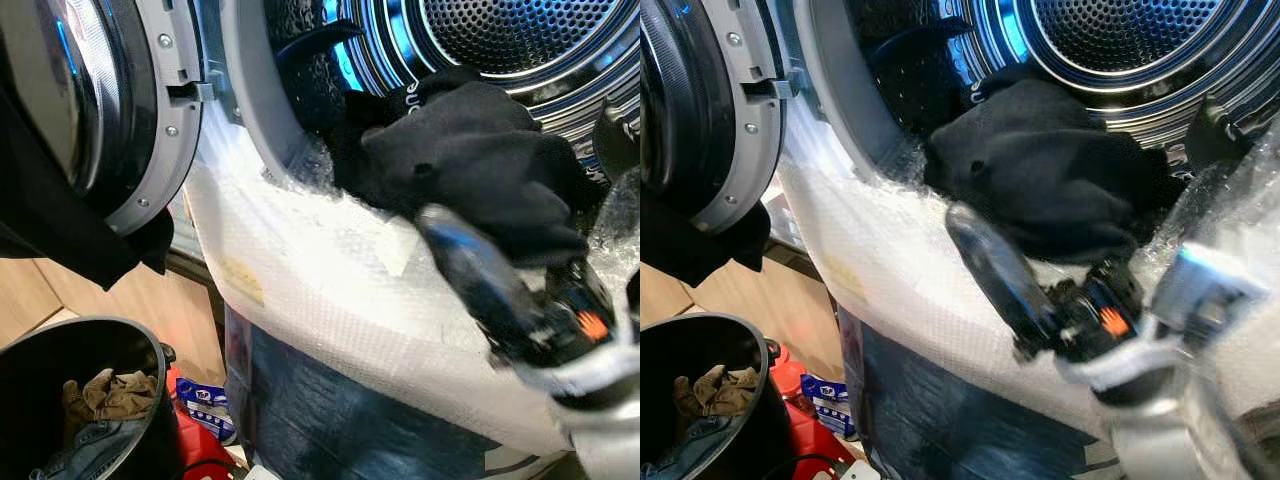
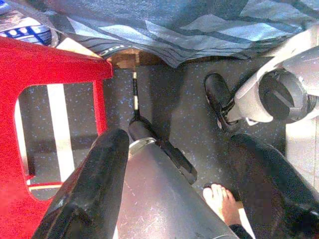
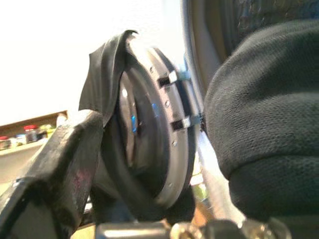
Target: Clothes washing
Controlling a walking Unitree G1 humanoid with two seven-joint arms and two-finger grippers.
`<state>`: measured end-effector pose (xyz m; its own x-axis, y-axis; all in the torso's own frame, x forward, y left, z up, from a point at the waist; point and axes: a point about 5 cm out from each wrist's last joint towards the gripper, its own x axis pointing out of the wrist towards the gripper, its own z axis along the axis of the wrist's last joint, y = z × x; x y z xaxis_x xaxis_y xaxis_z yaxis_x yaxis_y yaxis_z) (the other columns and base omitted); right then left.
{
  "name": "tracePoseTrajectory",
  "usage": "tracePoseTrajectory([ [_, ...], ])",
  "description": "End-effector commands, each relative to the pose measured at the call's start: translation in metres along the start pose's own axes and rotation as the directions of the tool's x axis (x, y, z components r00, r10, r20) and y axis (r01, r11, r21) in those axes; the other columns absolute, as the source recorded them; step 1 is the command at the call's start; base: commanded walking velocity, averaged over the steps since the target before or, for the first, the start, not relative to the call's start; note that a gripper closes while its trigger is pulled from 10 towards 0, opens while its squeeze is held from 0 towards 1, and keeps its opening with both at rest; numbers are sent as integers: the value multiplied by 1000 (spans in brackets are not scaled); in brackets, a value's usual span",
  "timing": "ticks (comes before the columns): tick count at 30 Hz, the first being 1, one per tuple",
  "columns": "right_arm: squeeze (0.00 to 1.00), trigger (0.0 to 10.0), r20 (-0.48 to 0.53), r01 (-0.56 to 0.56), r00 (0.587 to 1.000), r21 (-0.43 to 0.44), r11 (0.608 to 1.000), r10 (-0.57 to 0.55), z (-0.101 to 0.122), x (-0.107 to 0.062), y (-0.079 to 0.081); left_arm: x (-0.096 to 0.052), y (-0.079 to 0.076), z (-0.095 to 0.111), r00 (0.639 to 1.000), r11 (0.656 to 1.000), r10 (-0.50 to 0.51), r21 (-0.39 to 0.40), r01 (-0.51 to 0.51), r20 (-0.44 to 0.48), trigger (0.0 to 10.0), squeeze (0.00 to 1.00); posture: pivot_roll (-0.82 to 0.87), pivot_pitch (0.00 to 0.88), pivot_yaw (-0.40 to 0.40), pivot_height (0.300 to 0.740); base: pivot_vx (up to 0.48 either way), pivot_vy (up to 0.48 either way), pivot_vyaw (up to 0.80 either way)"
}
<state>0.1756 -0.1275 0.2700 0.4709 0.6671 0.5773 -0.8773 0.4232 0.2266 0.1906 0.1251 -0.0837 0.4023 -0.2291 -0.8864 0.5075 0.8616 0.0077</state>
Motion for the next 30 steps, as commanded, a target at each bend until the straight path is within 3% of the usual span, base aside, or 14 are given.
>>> tracePoseTrajectory([
  [1,0,10000,-25,7,1000,46,999,-5,-7,-7,-1,0,-2,-1,1000,1000,-10,15,10,-14,10000,0,-172,6,-40,740,0,0,0],
  [7,0,10000,-123,164,981,118,979,-150,-30,-35,-20,0,-2,-1,1000,1000,-8,10,8,-13,10000,0,-164,9,-45,740,0,0,0],
  [15,0,10000,-146,272,957,167,948,-249,-41,-55,-25,0,-1,-1,1000,1000,-7,12,8,-14,10000,0,-173,18,-39,740,0,0,0],
  [20,0,10000,-244,410,898,167,897,-365,-59,-80,-33,0,-1,-2,1000,1000,-8,19,9,-16,10000,0,-177,17,-36,740,0,0,0],
  [24,0,10000,-250,432,886,143,890,-390,-59,-88,-36,0,-1,-2,1000,1000,-9,26,9,-17,10000,0,-175,7,-34,740,0,0,0],
  [30,0,10000,-164,384,918,139,913,-361,-48,-85,-32,0,-1,-4,1000,999,-9,36,10,-23,10000,0,-176,0,-31,740,0,0,0],
])
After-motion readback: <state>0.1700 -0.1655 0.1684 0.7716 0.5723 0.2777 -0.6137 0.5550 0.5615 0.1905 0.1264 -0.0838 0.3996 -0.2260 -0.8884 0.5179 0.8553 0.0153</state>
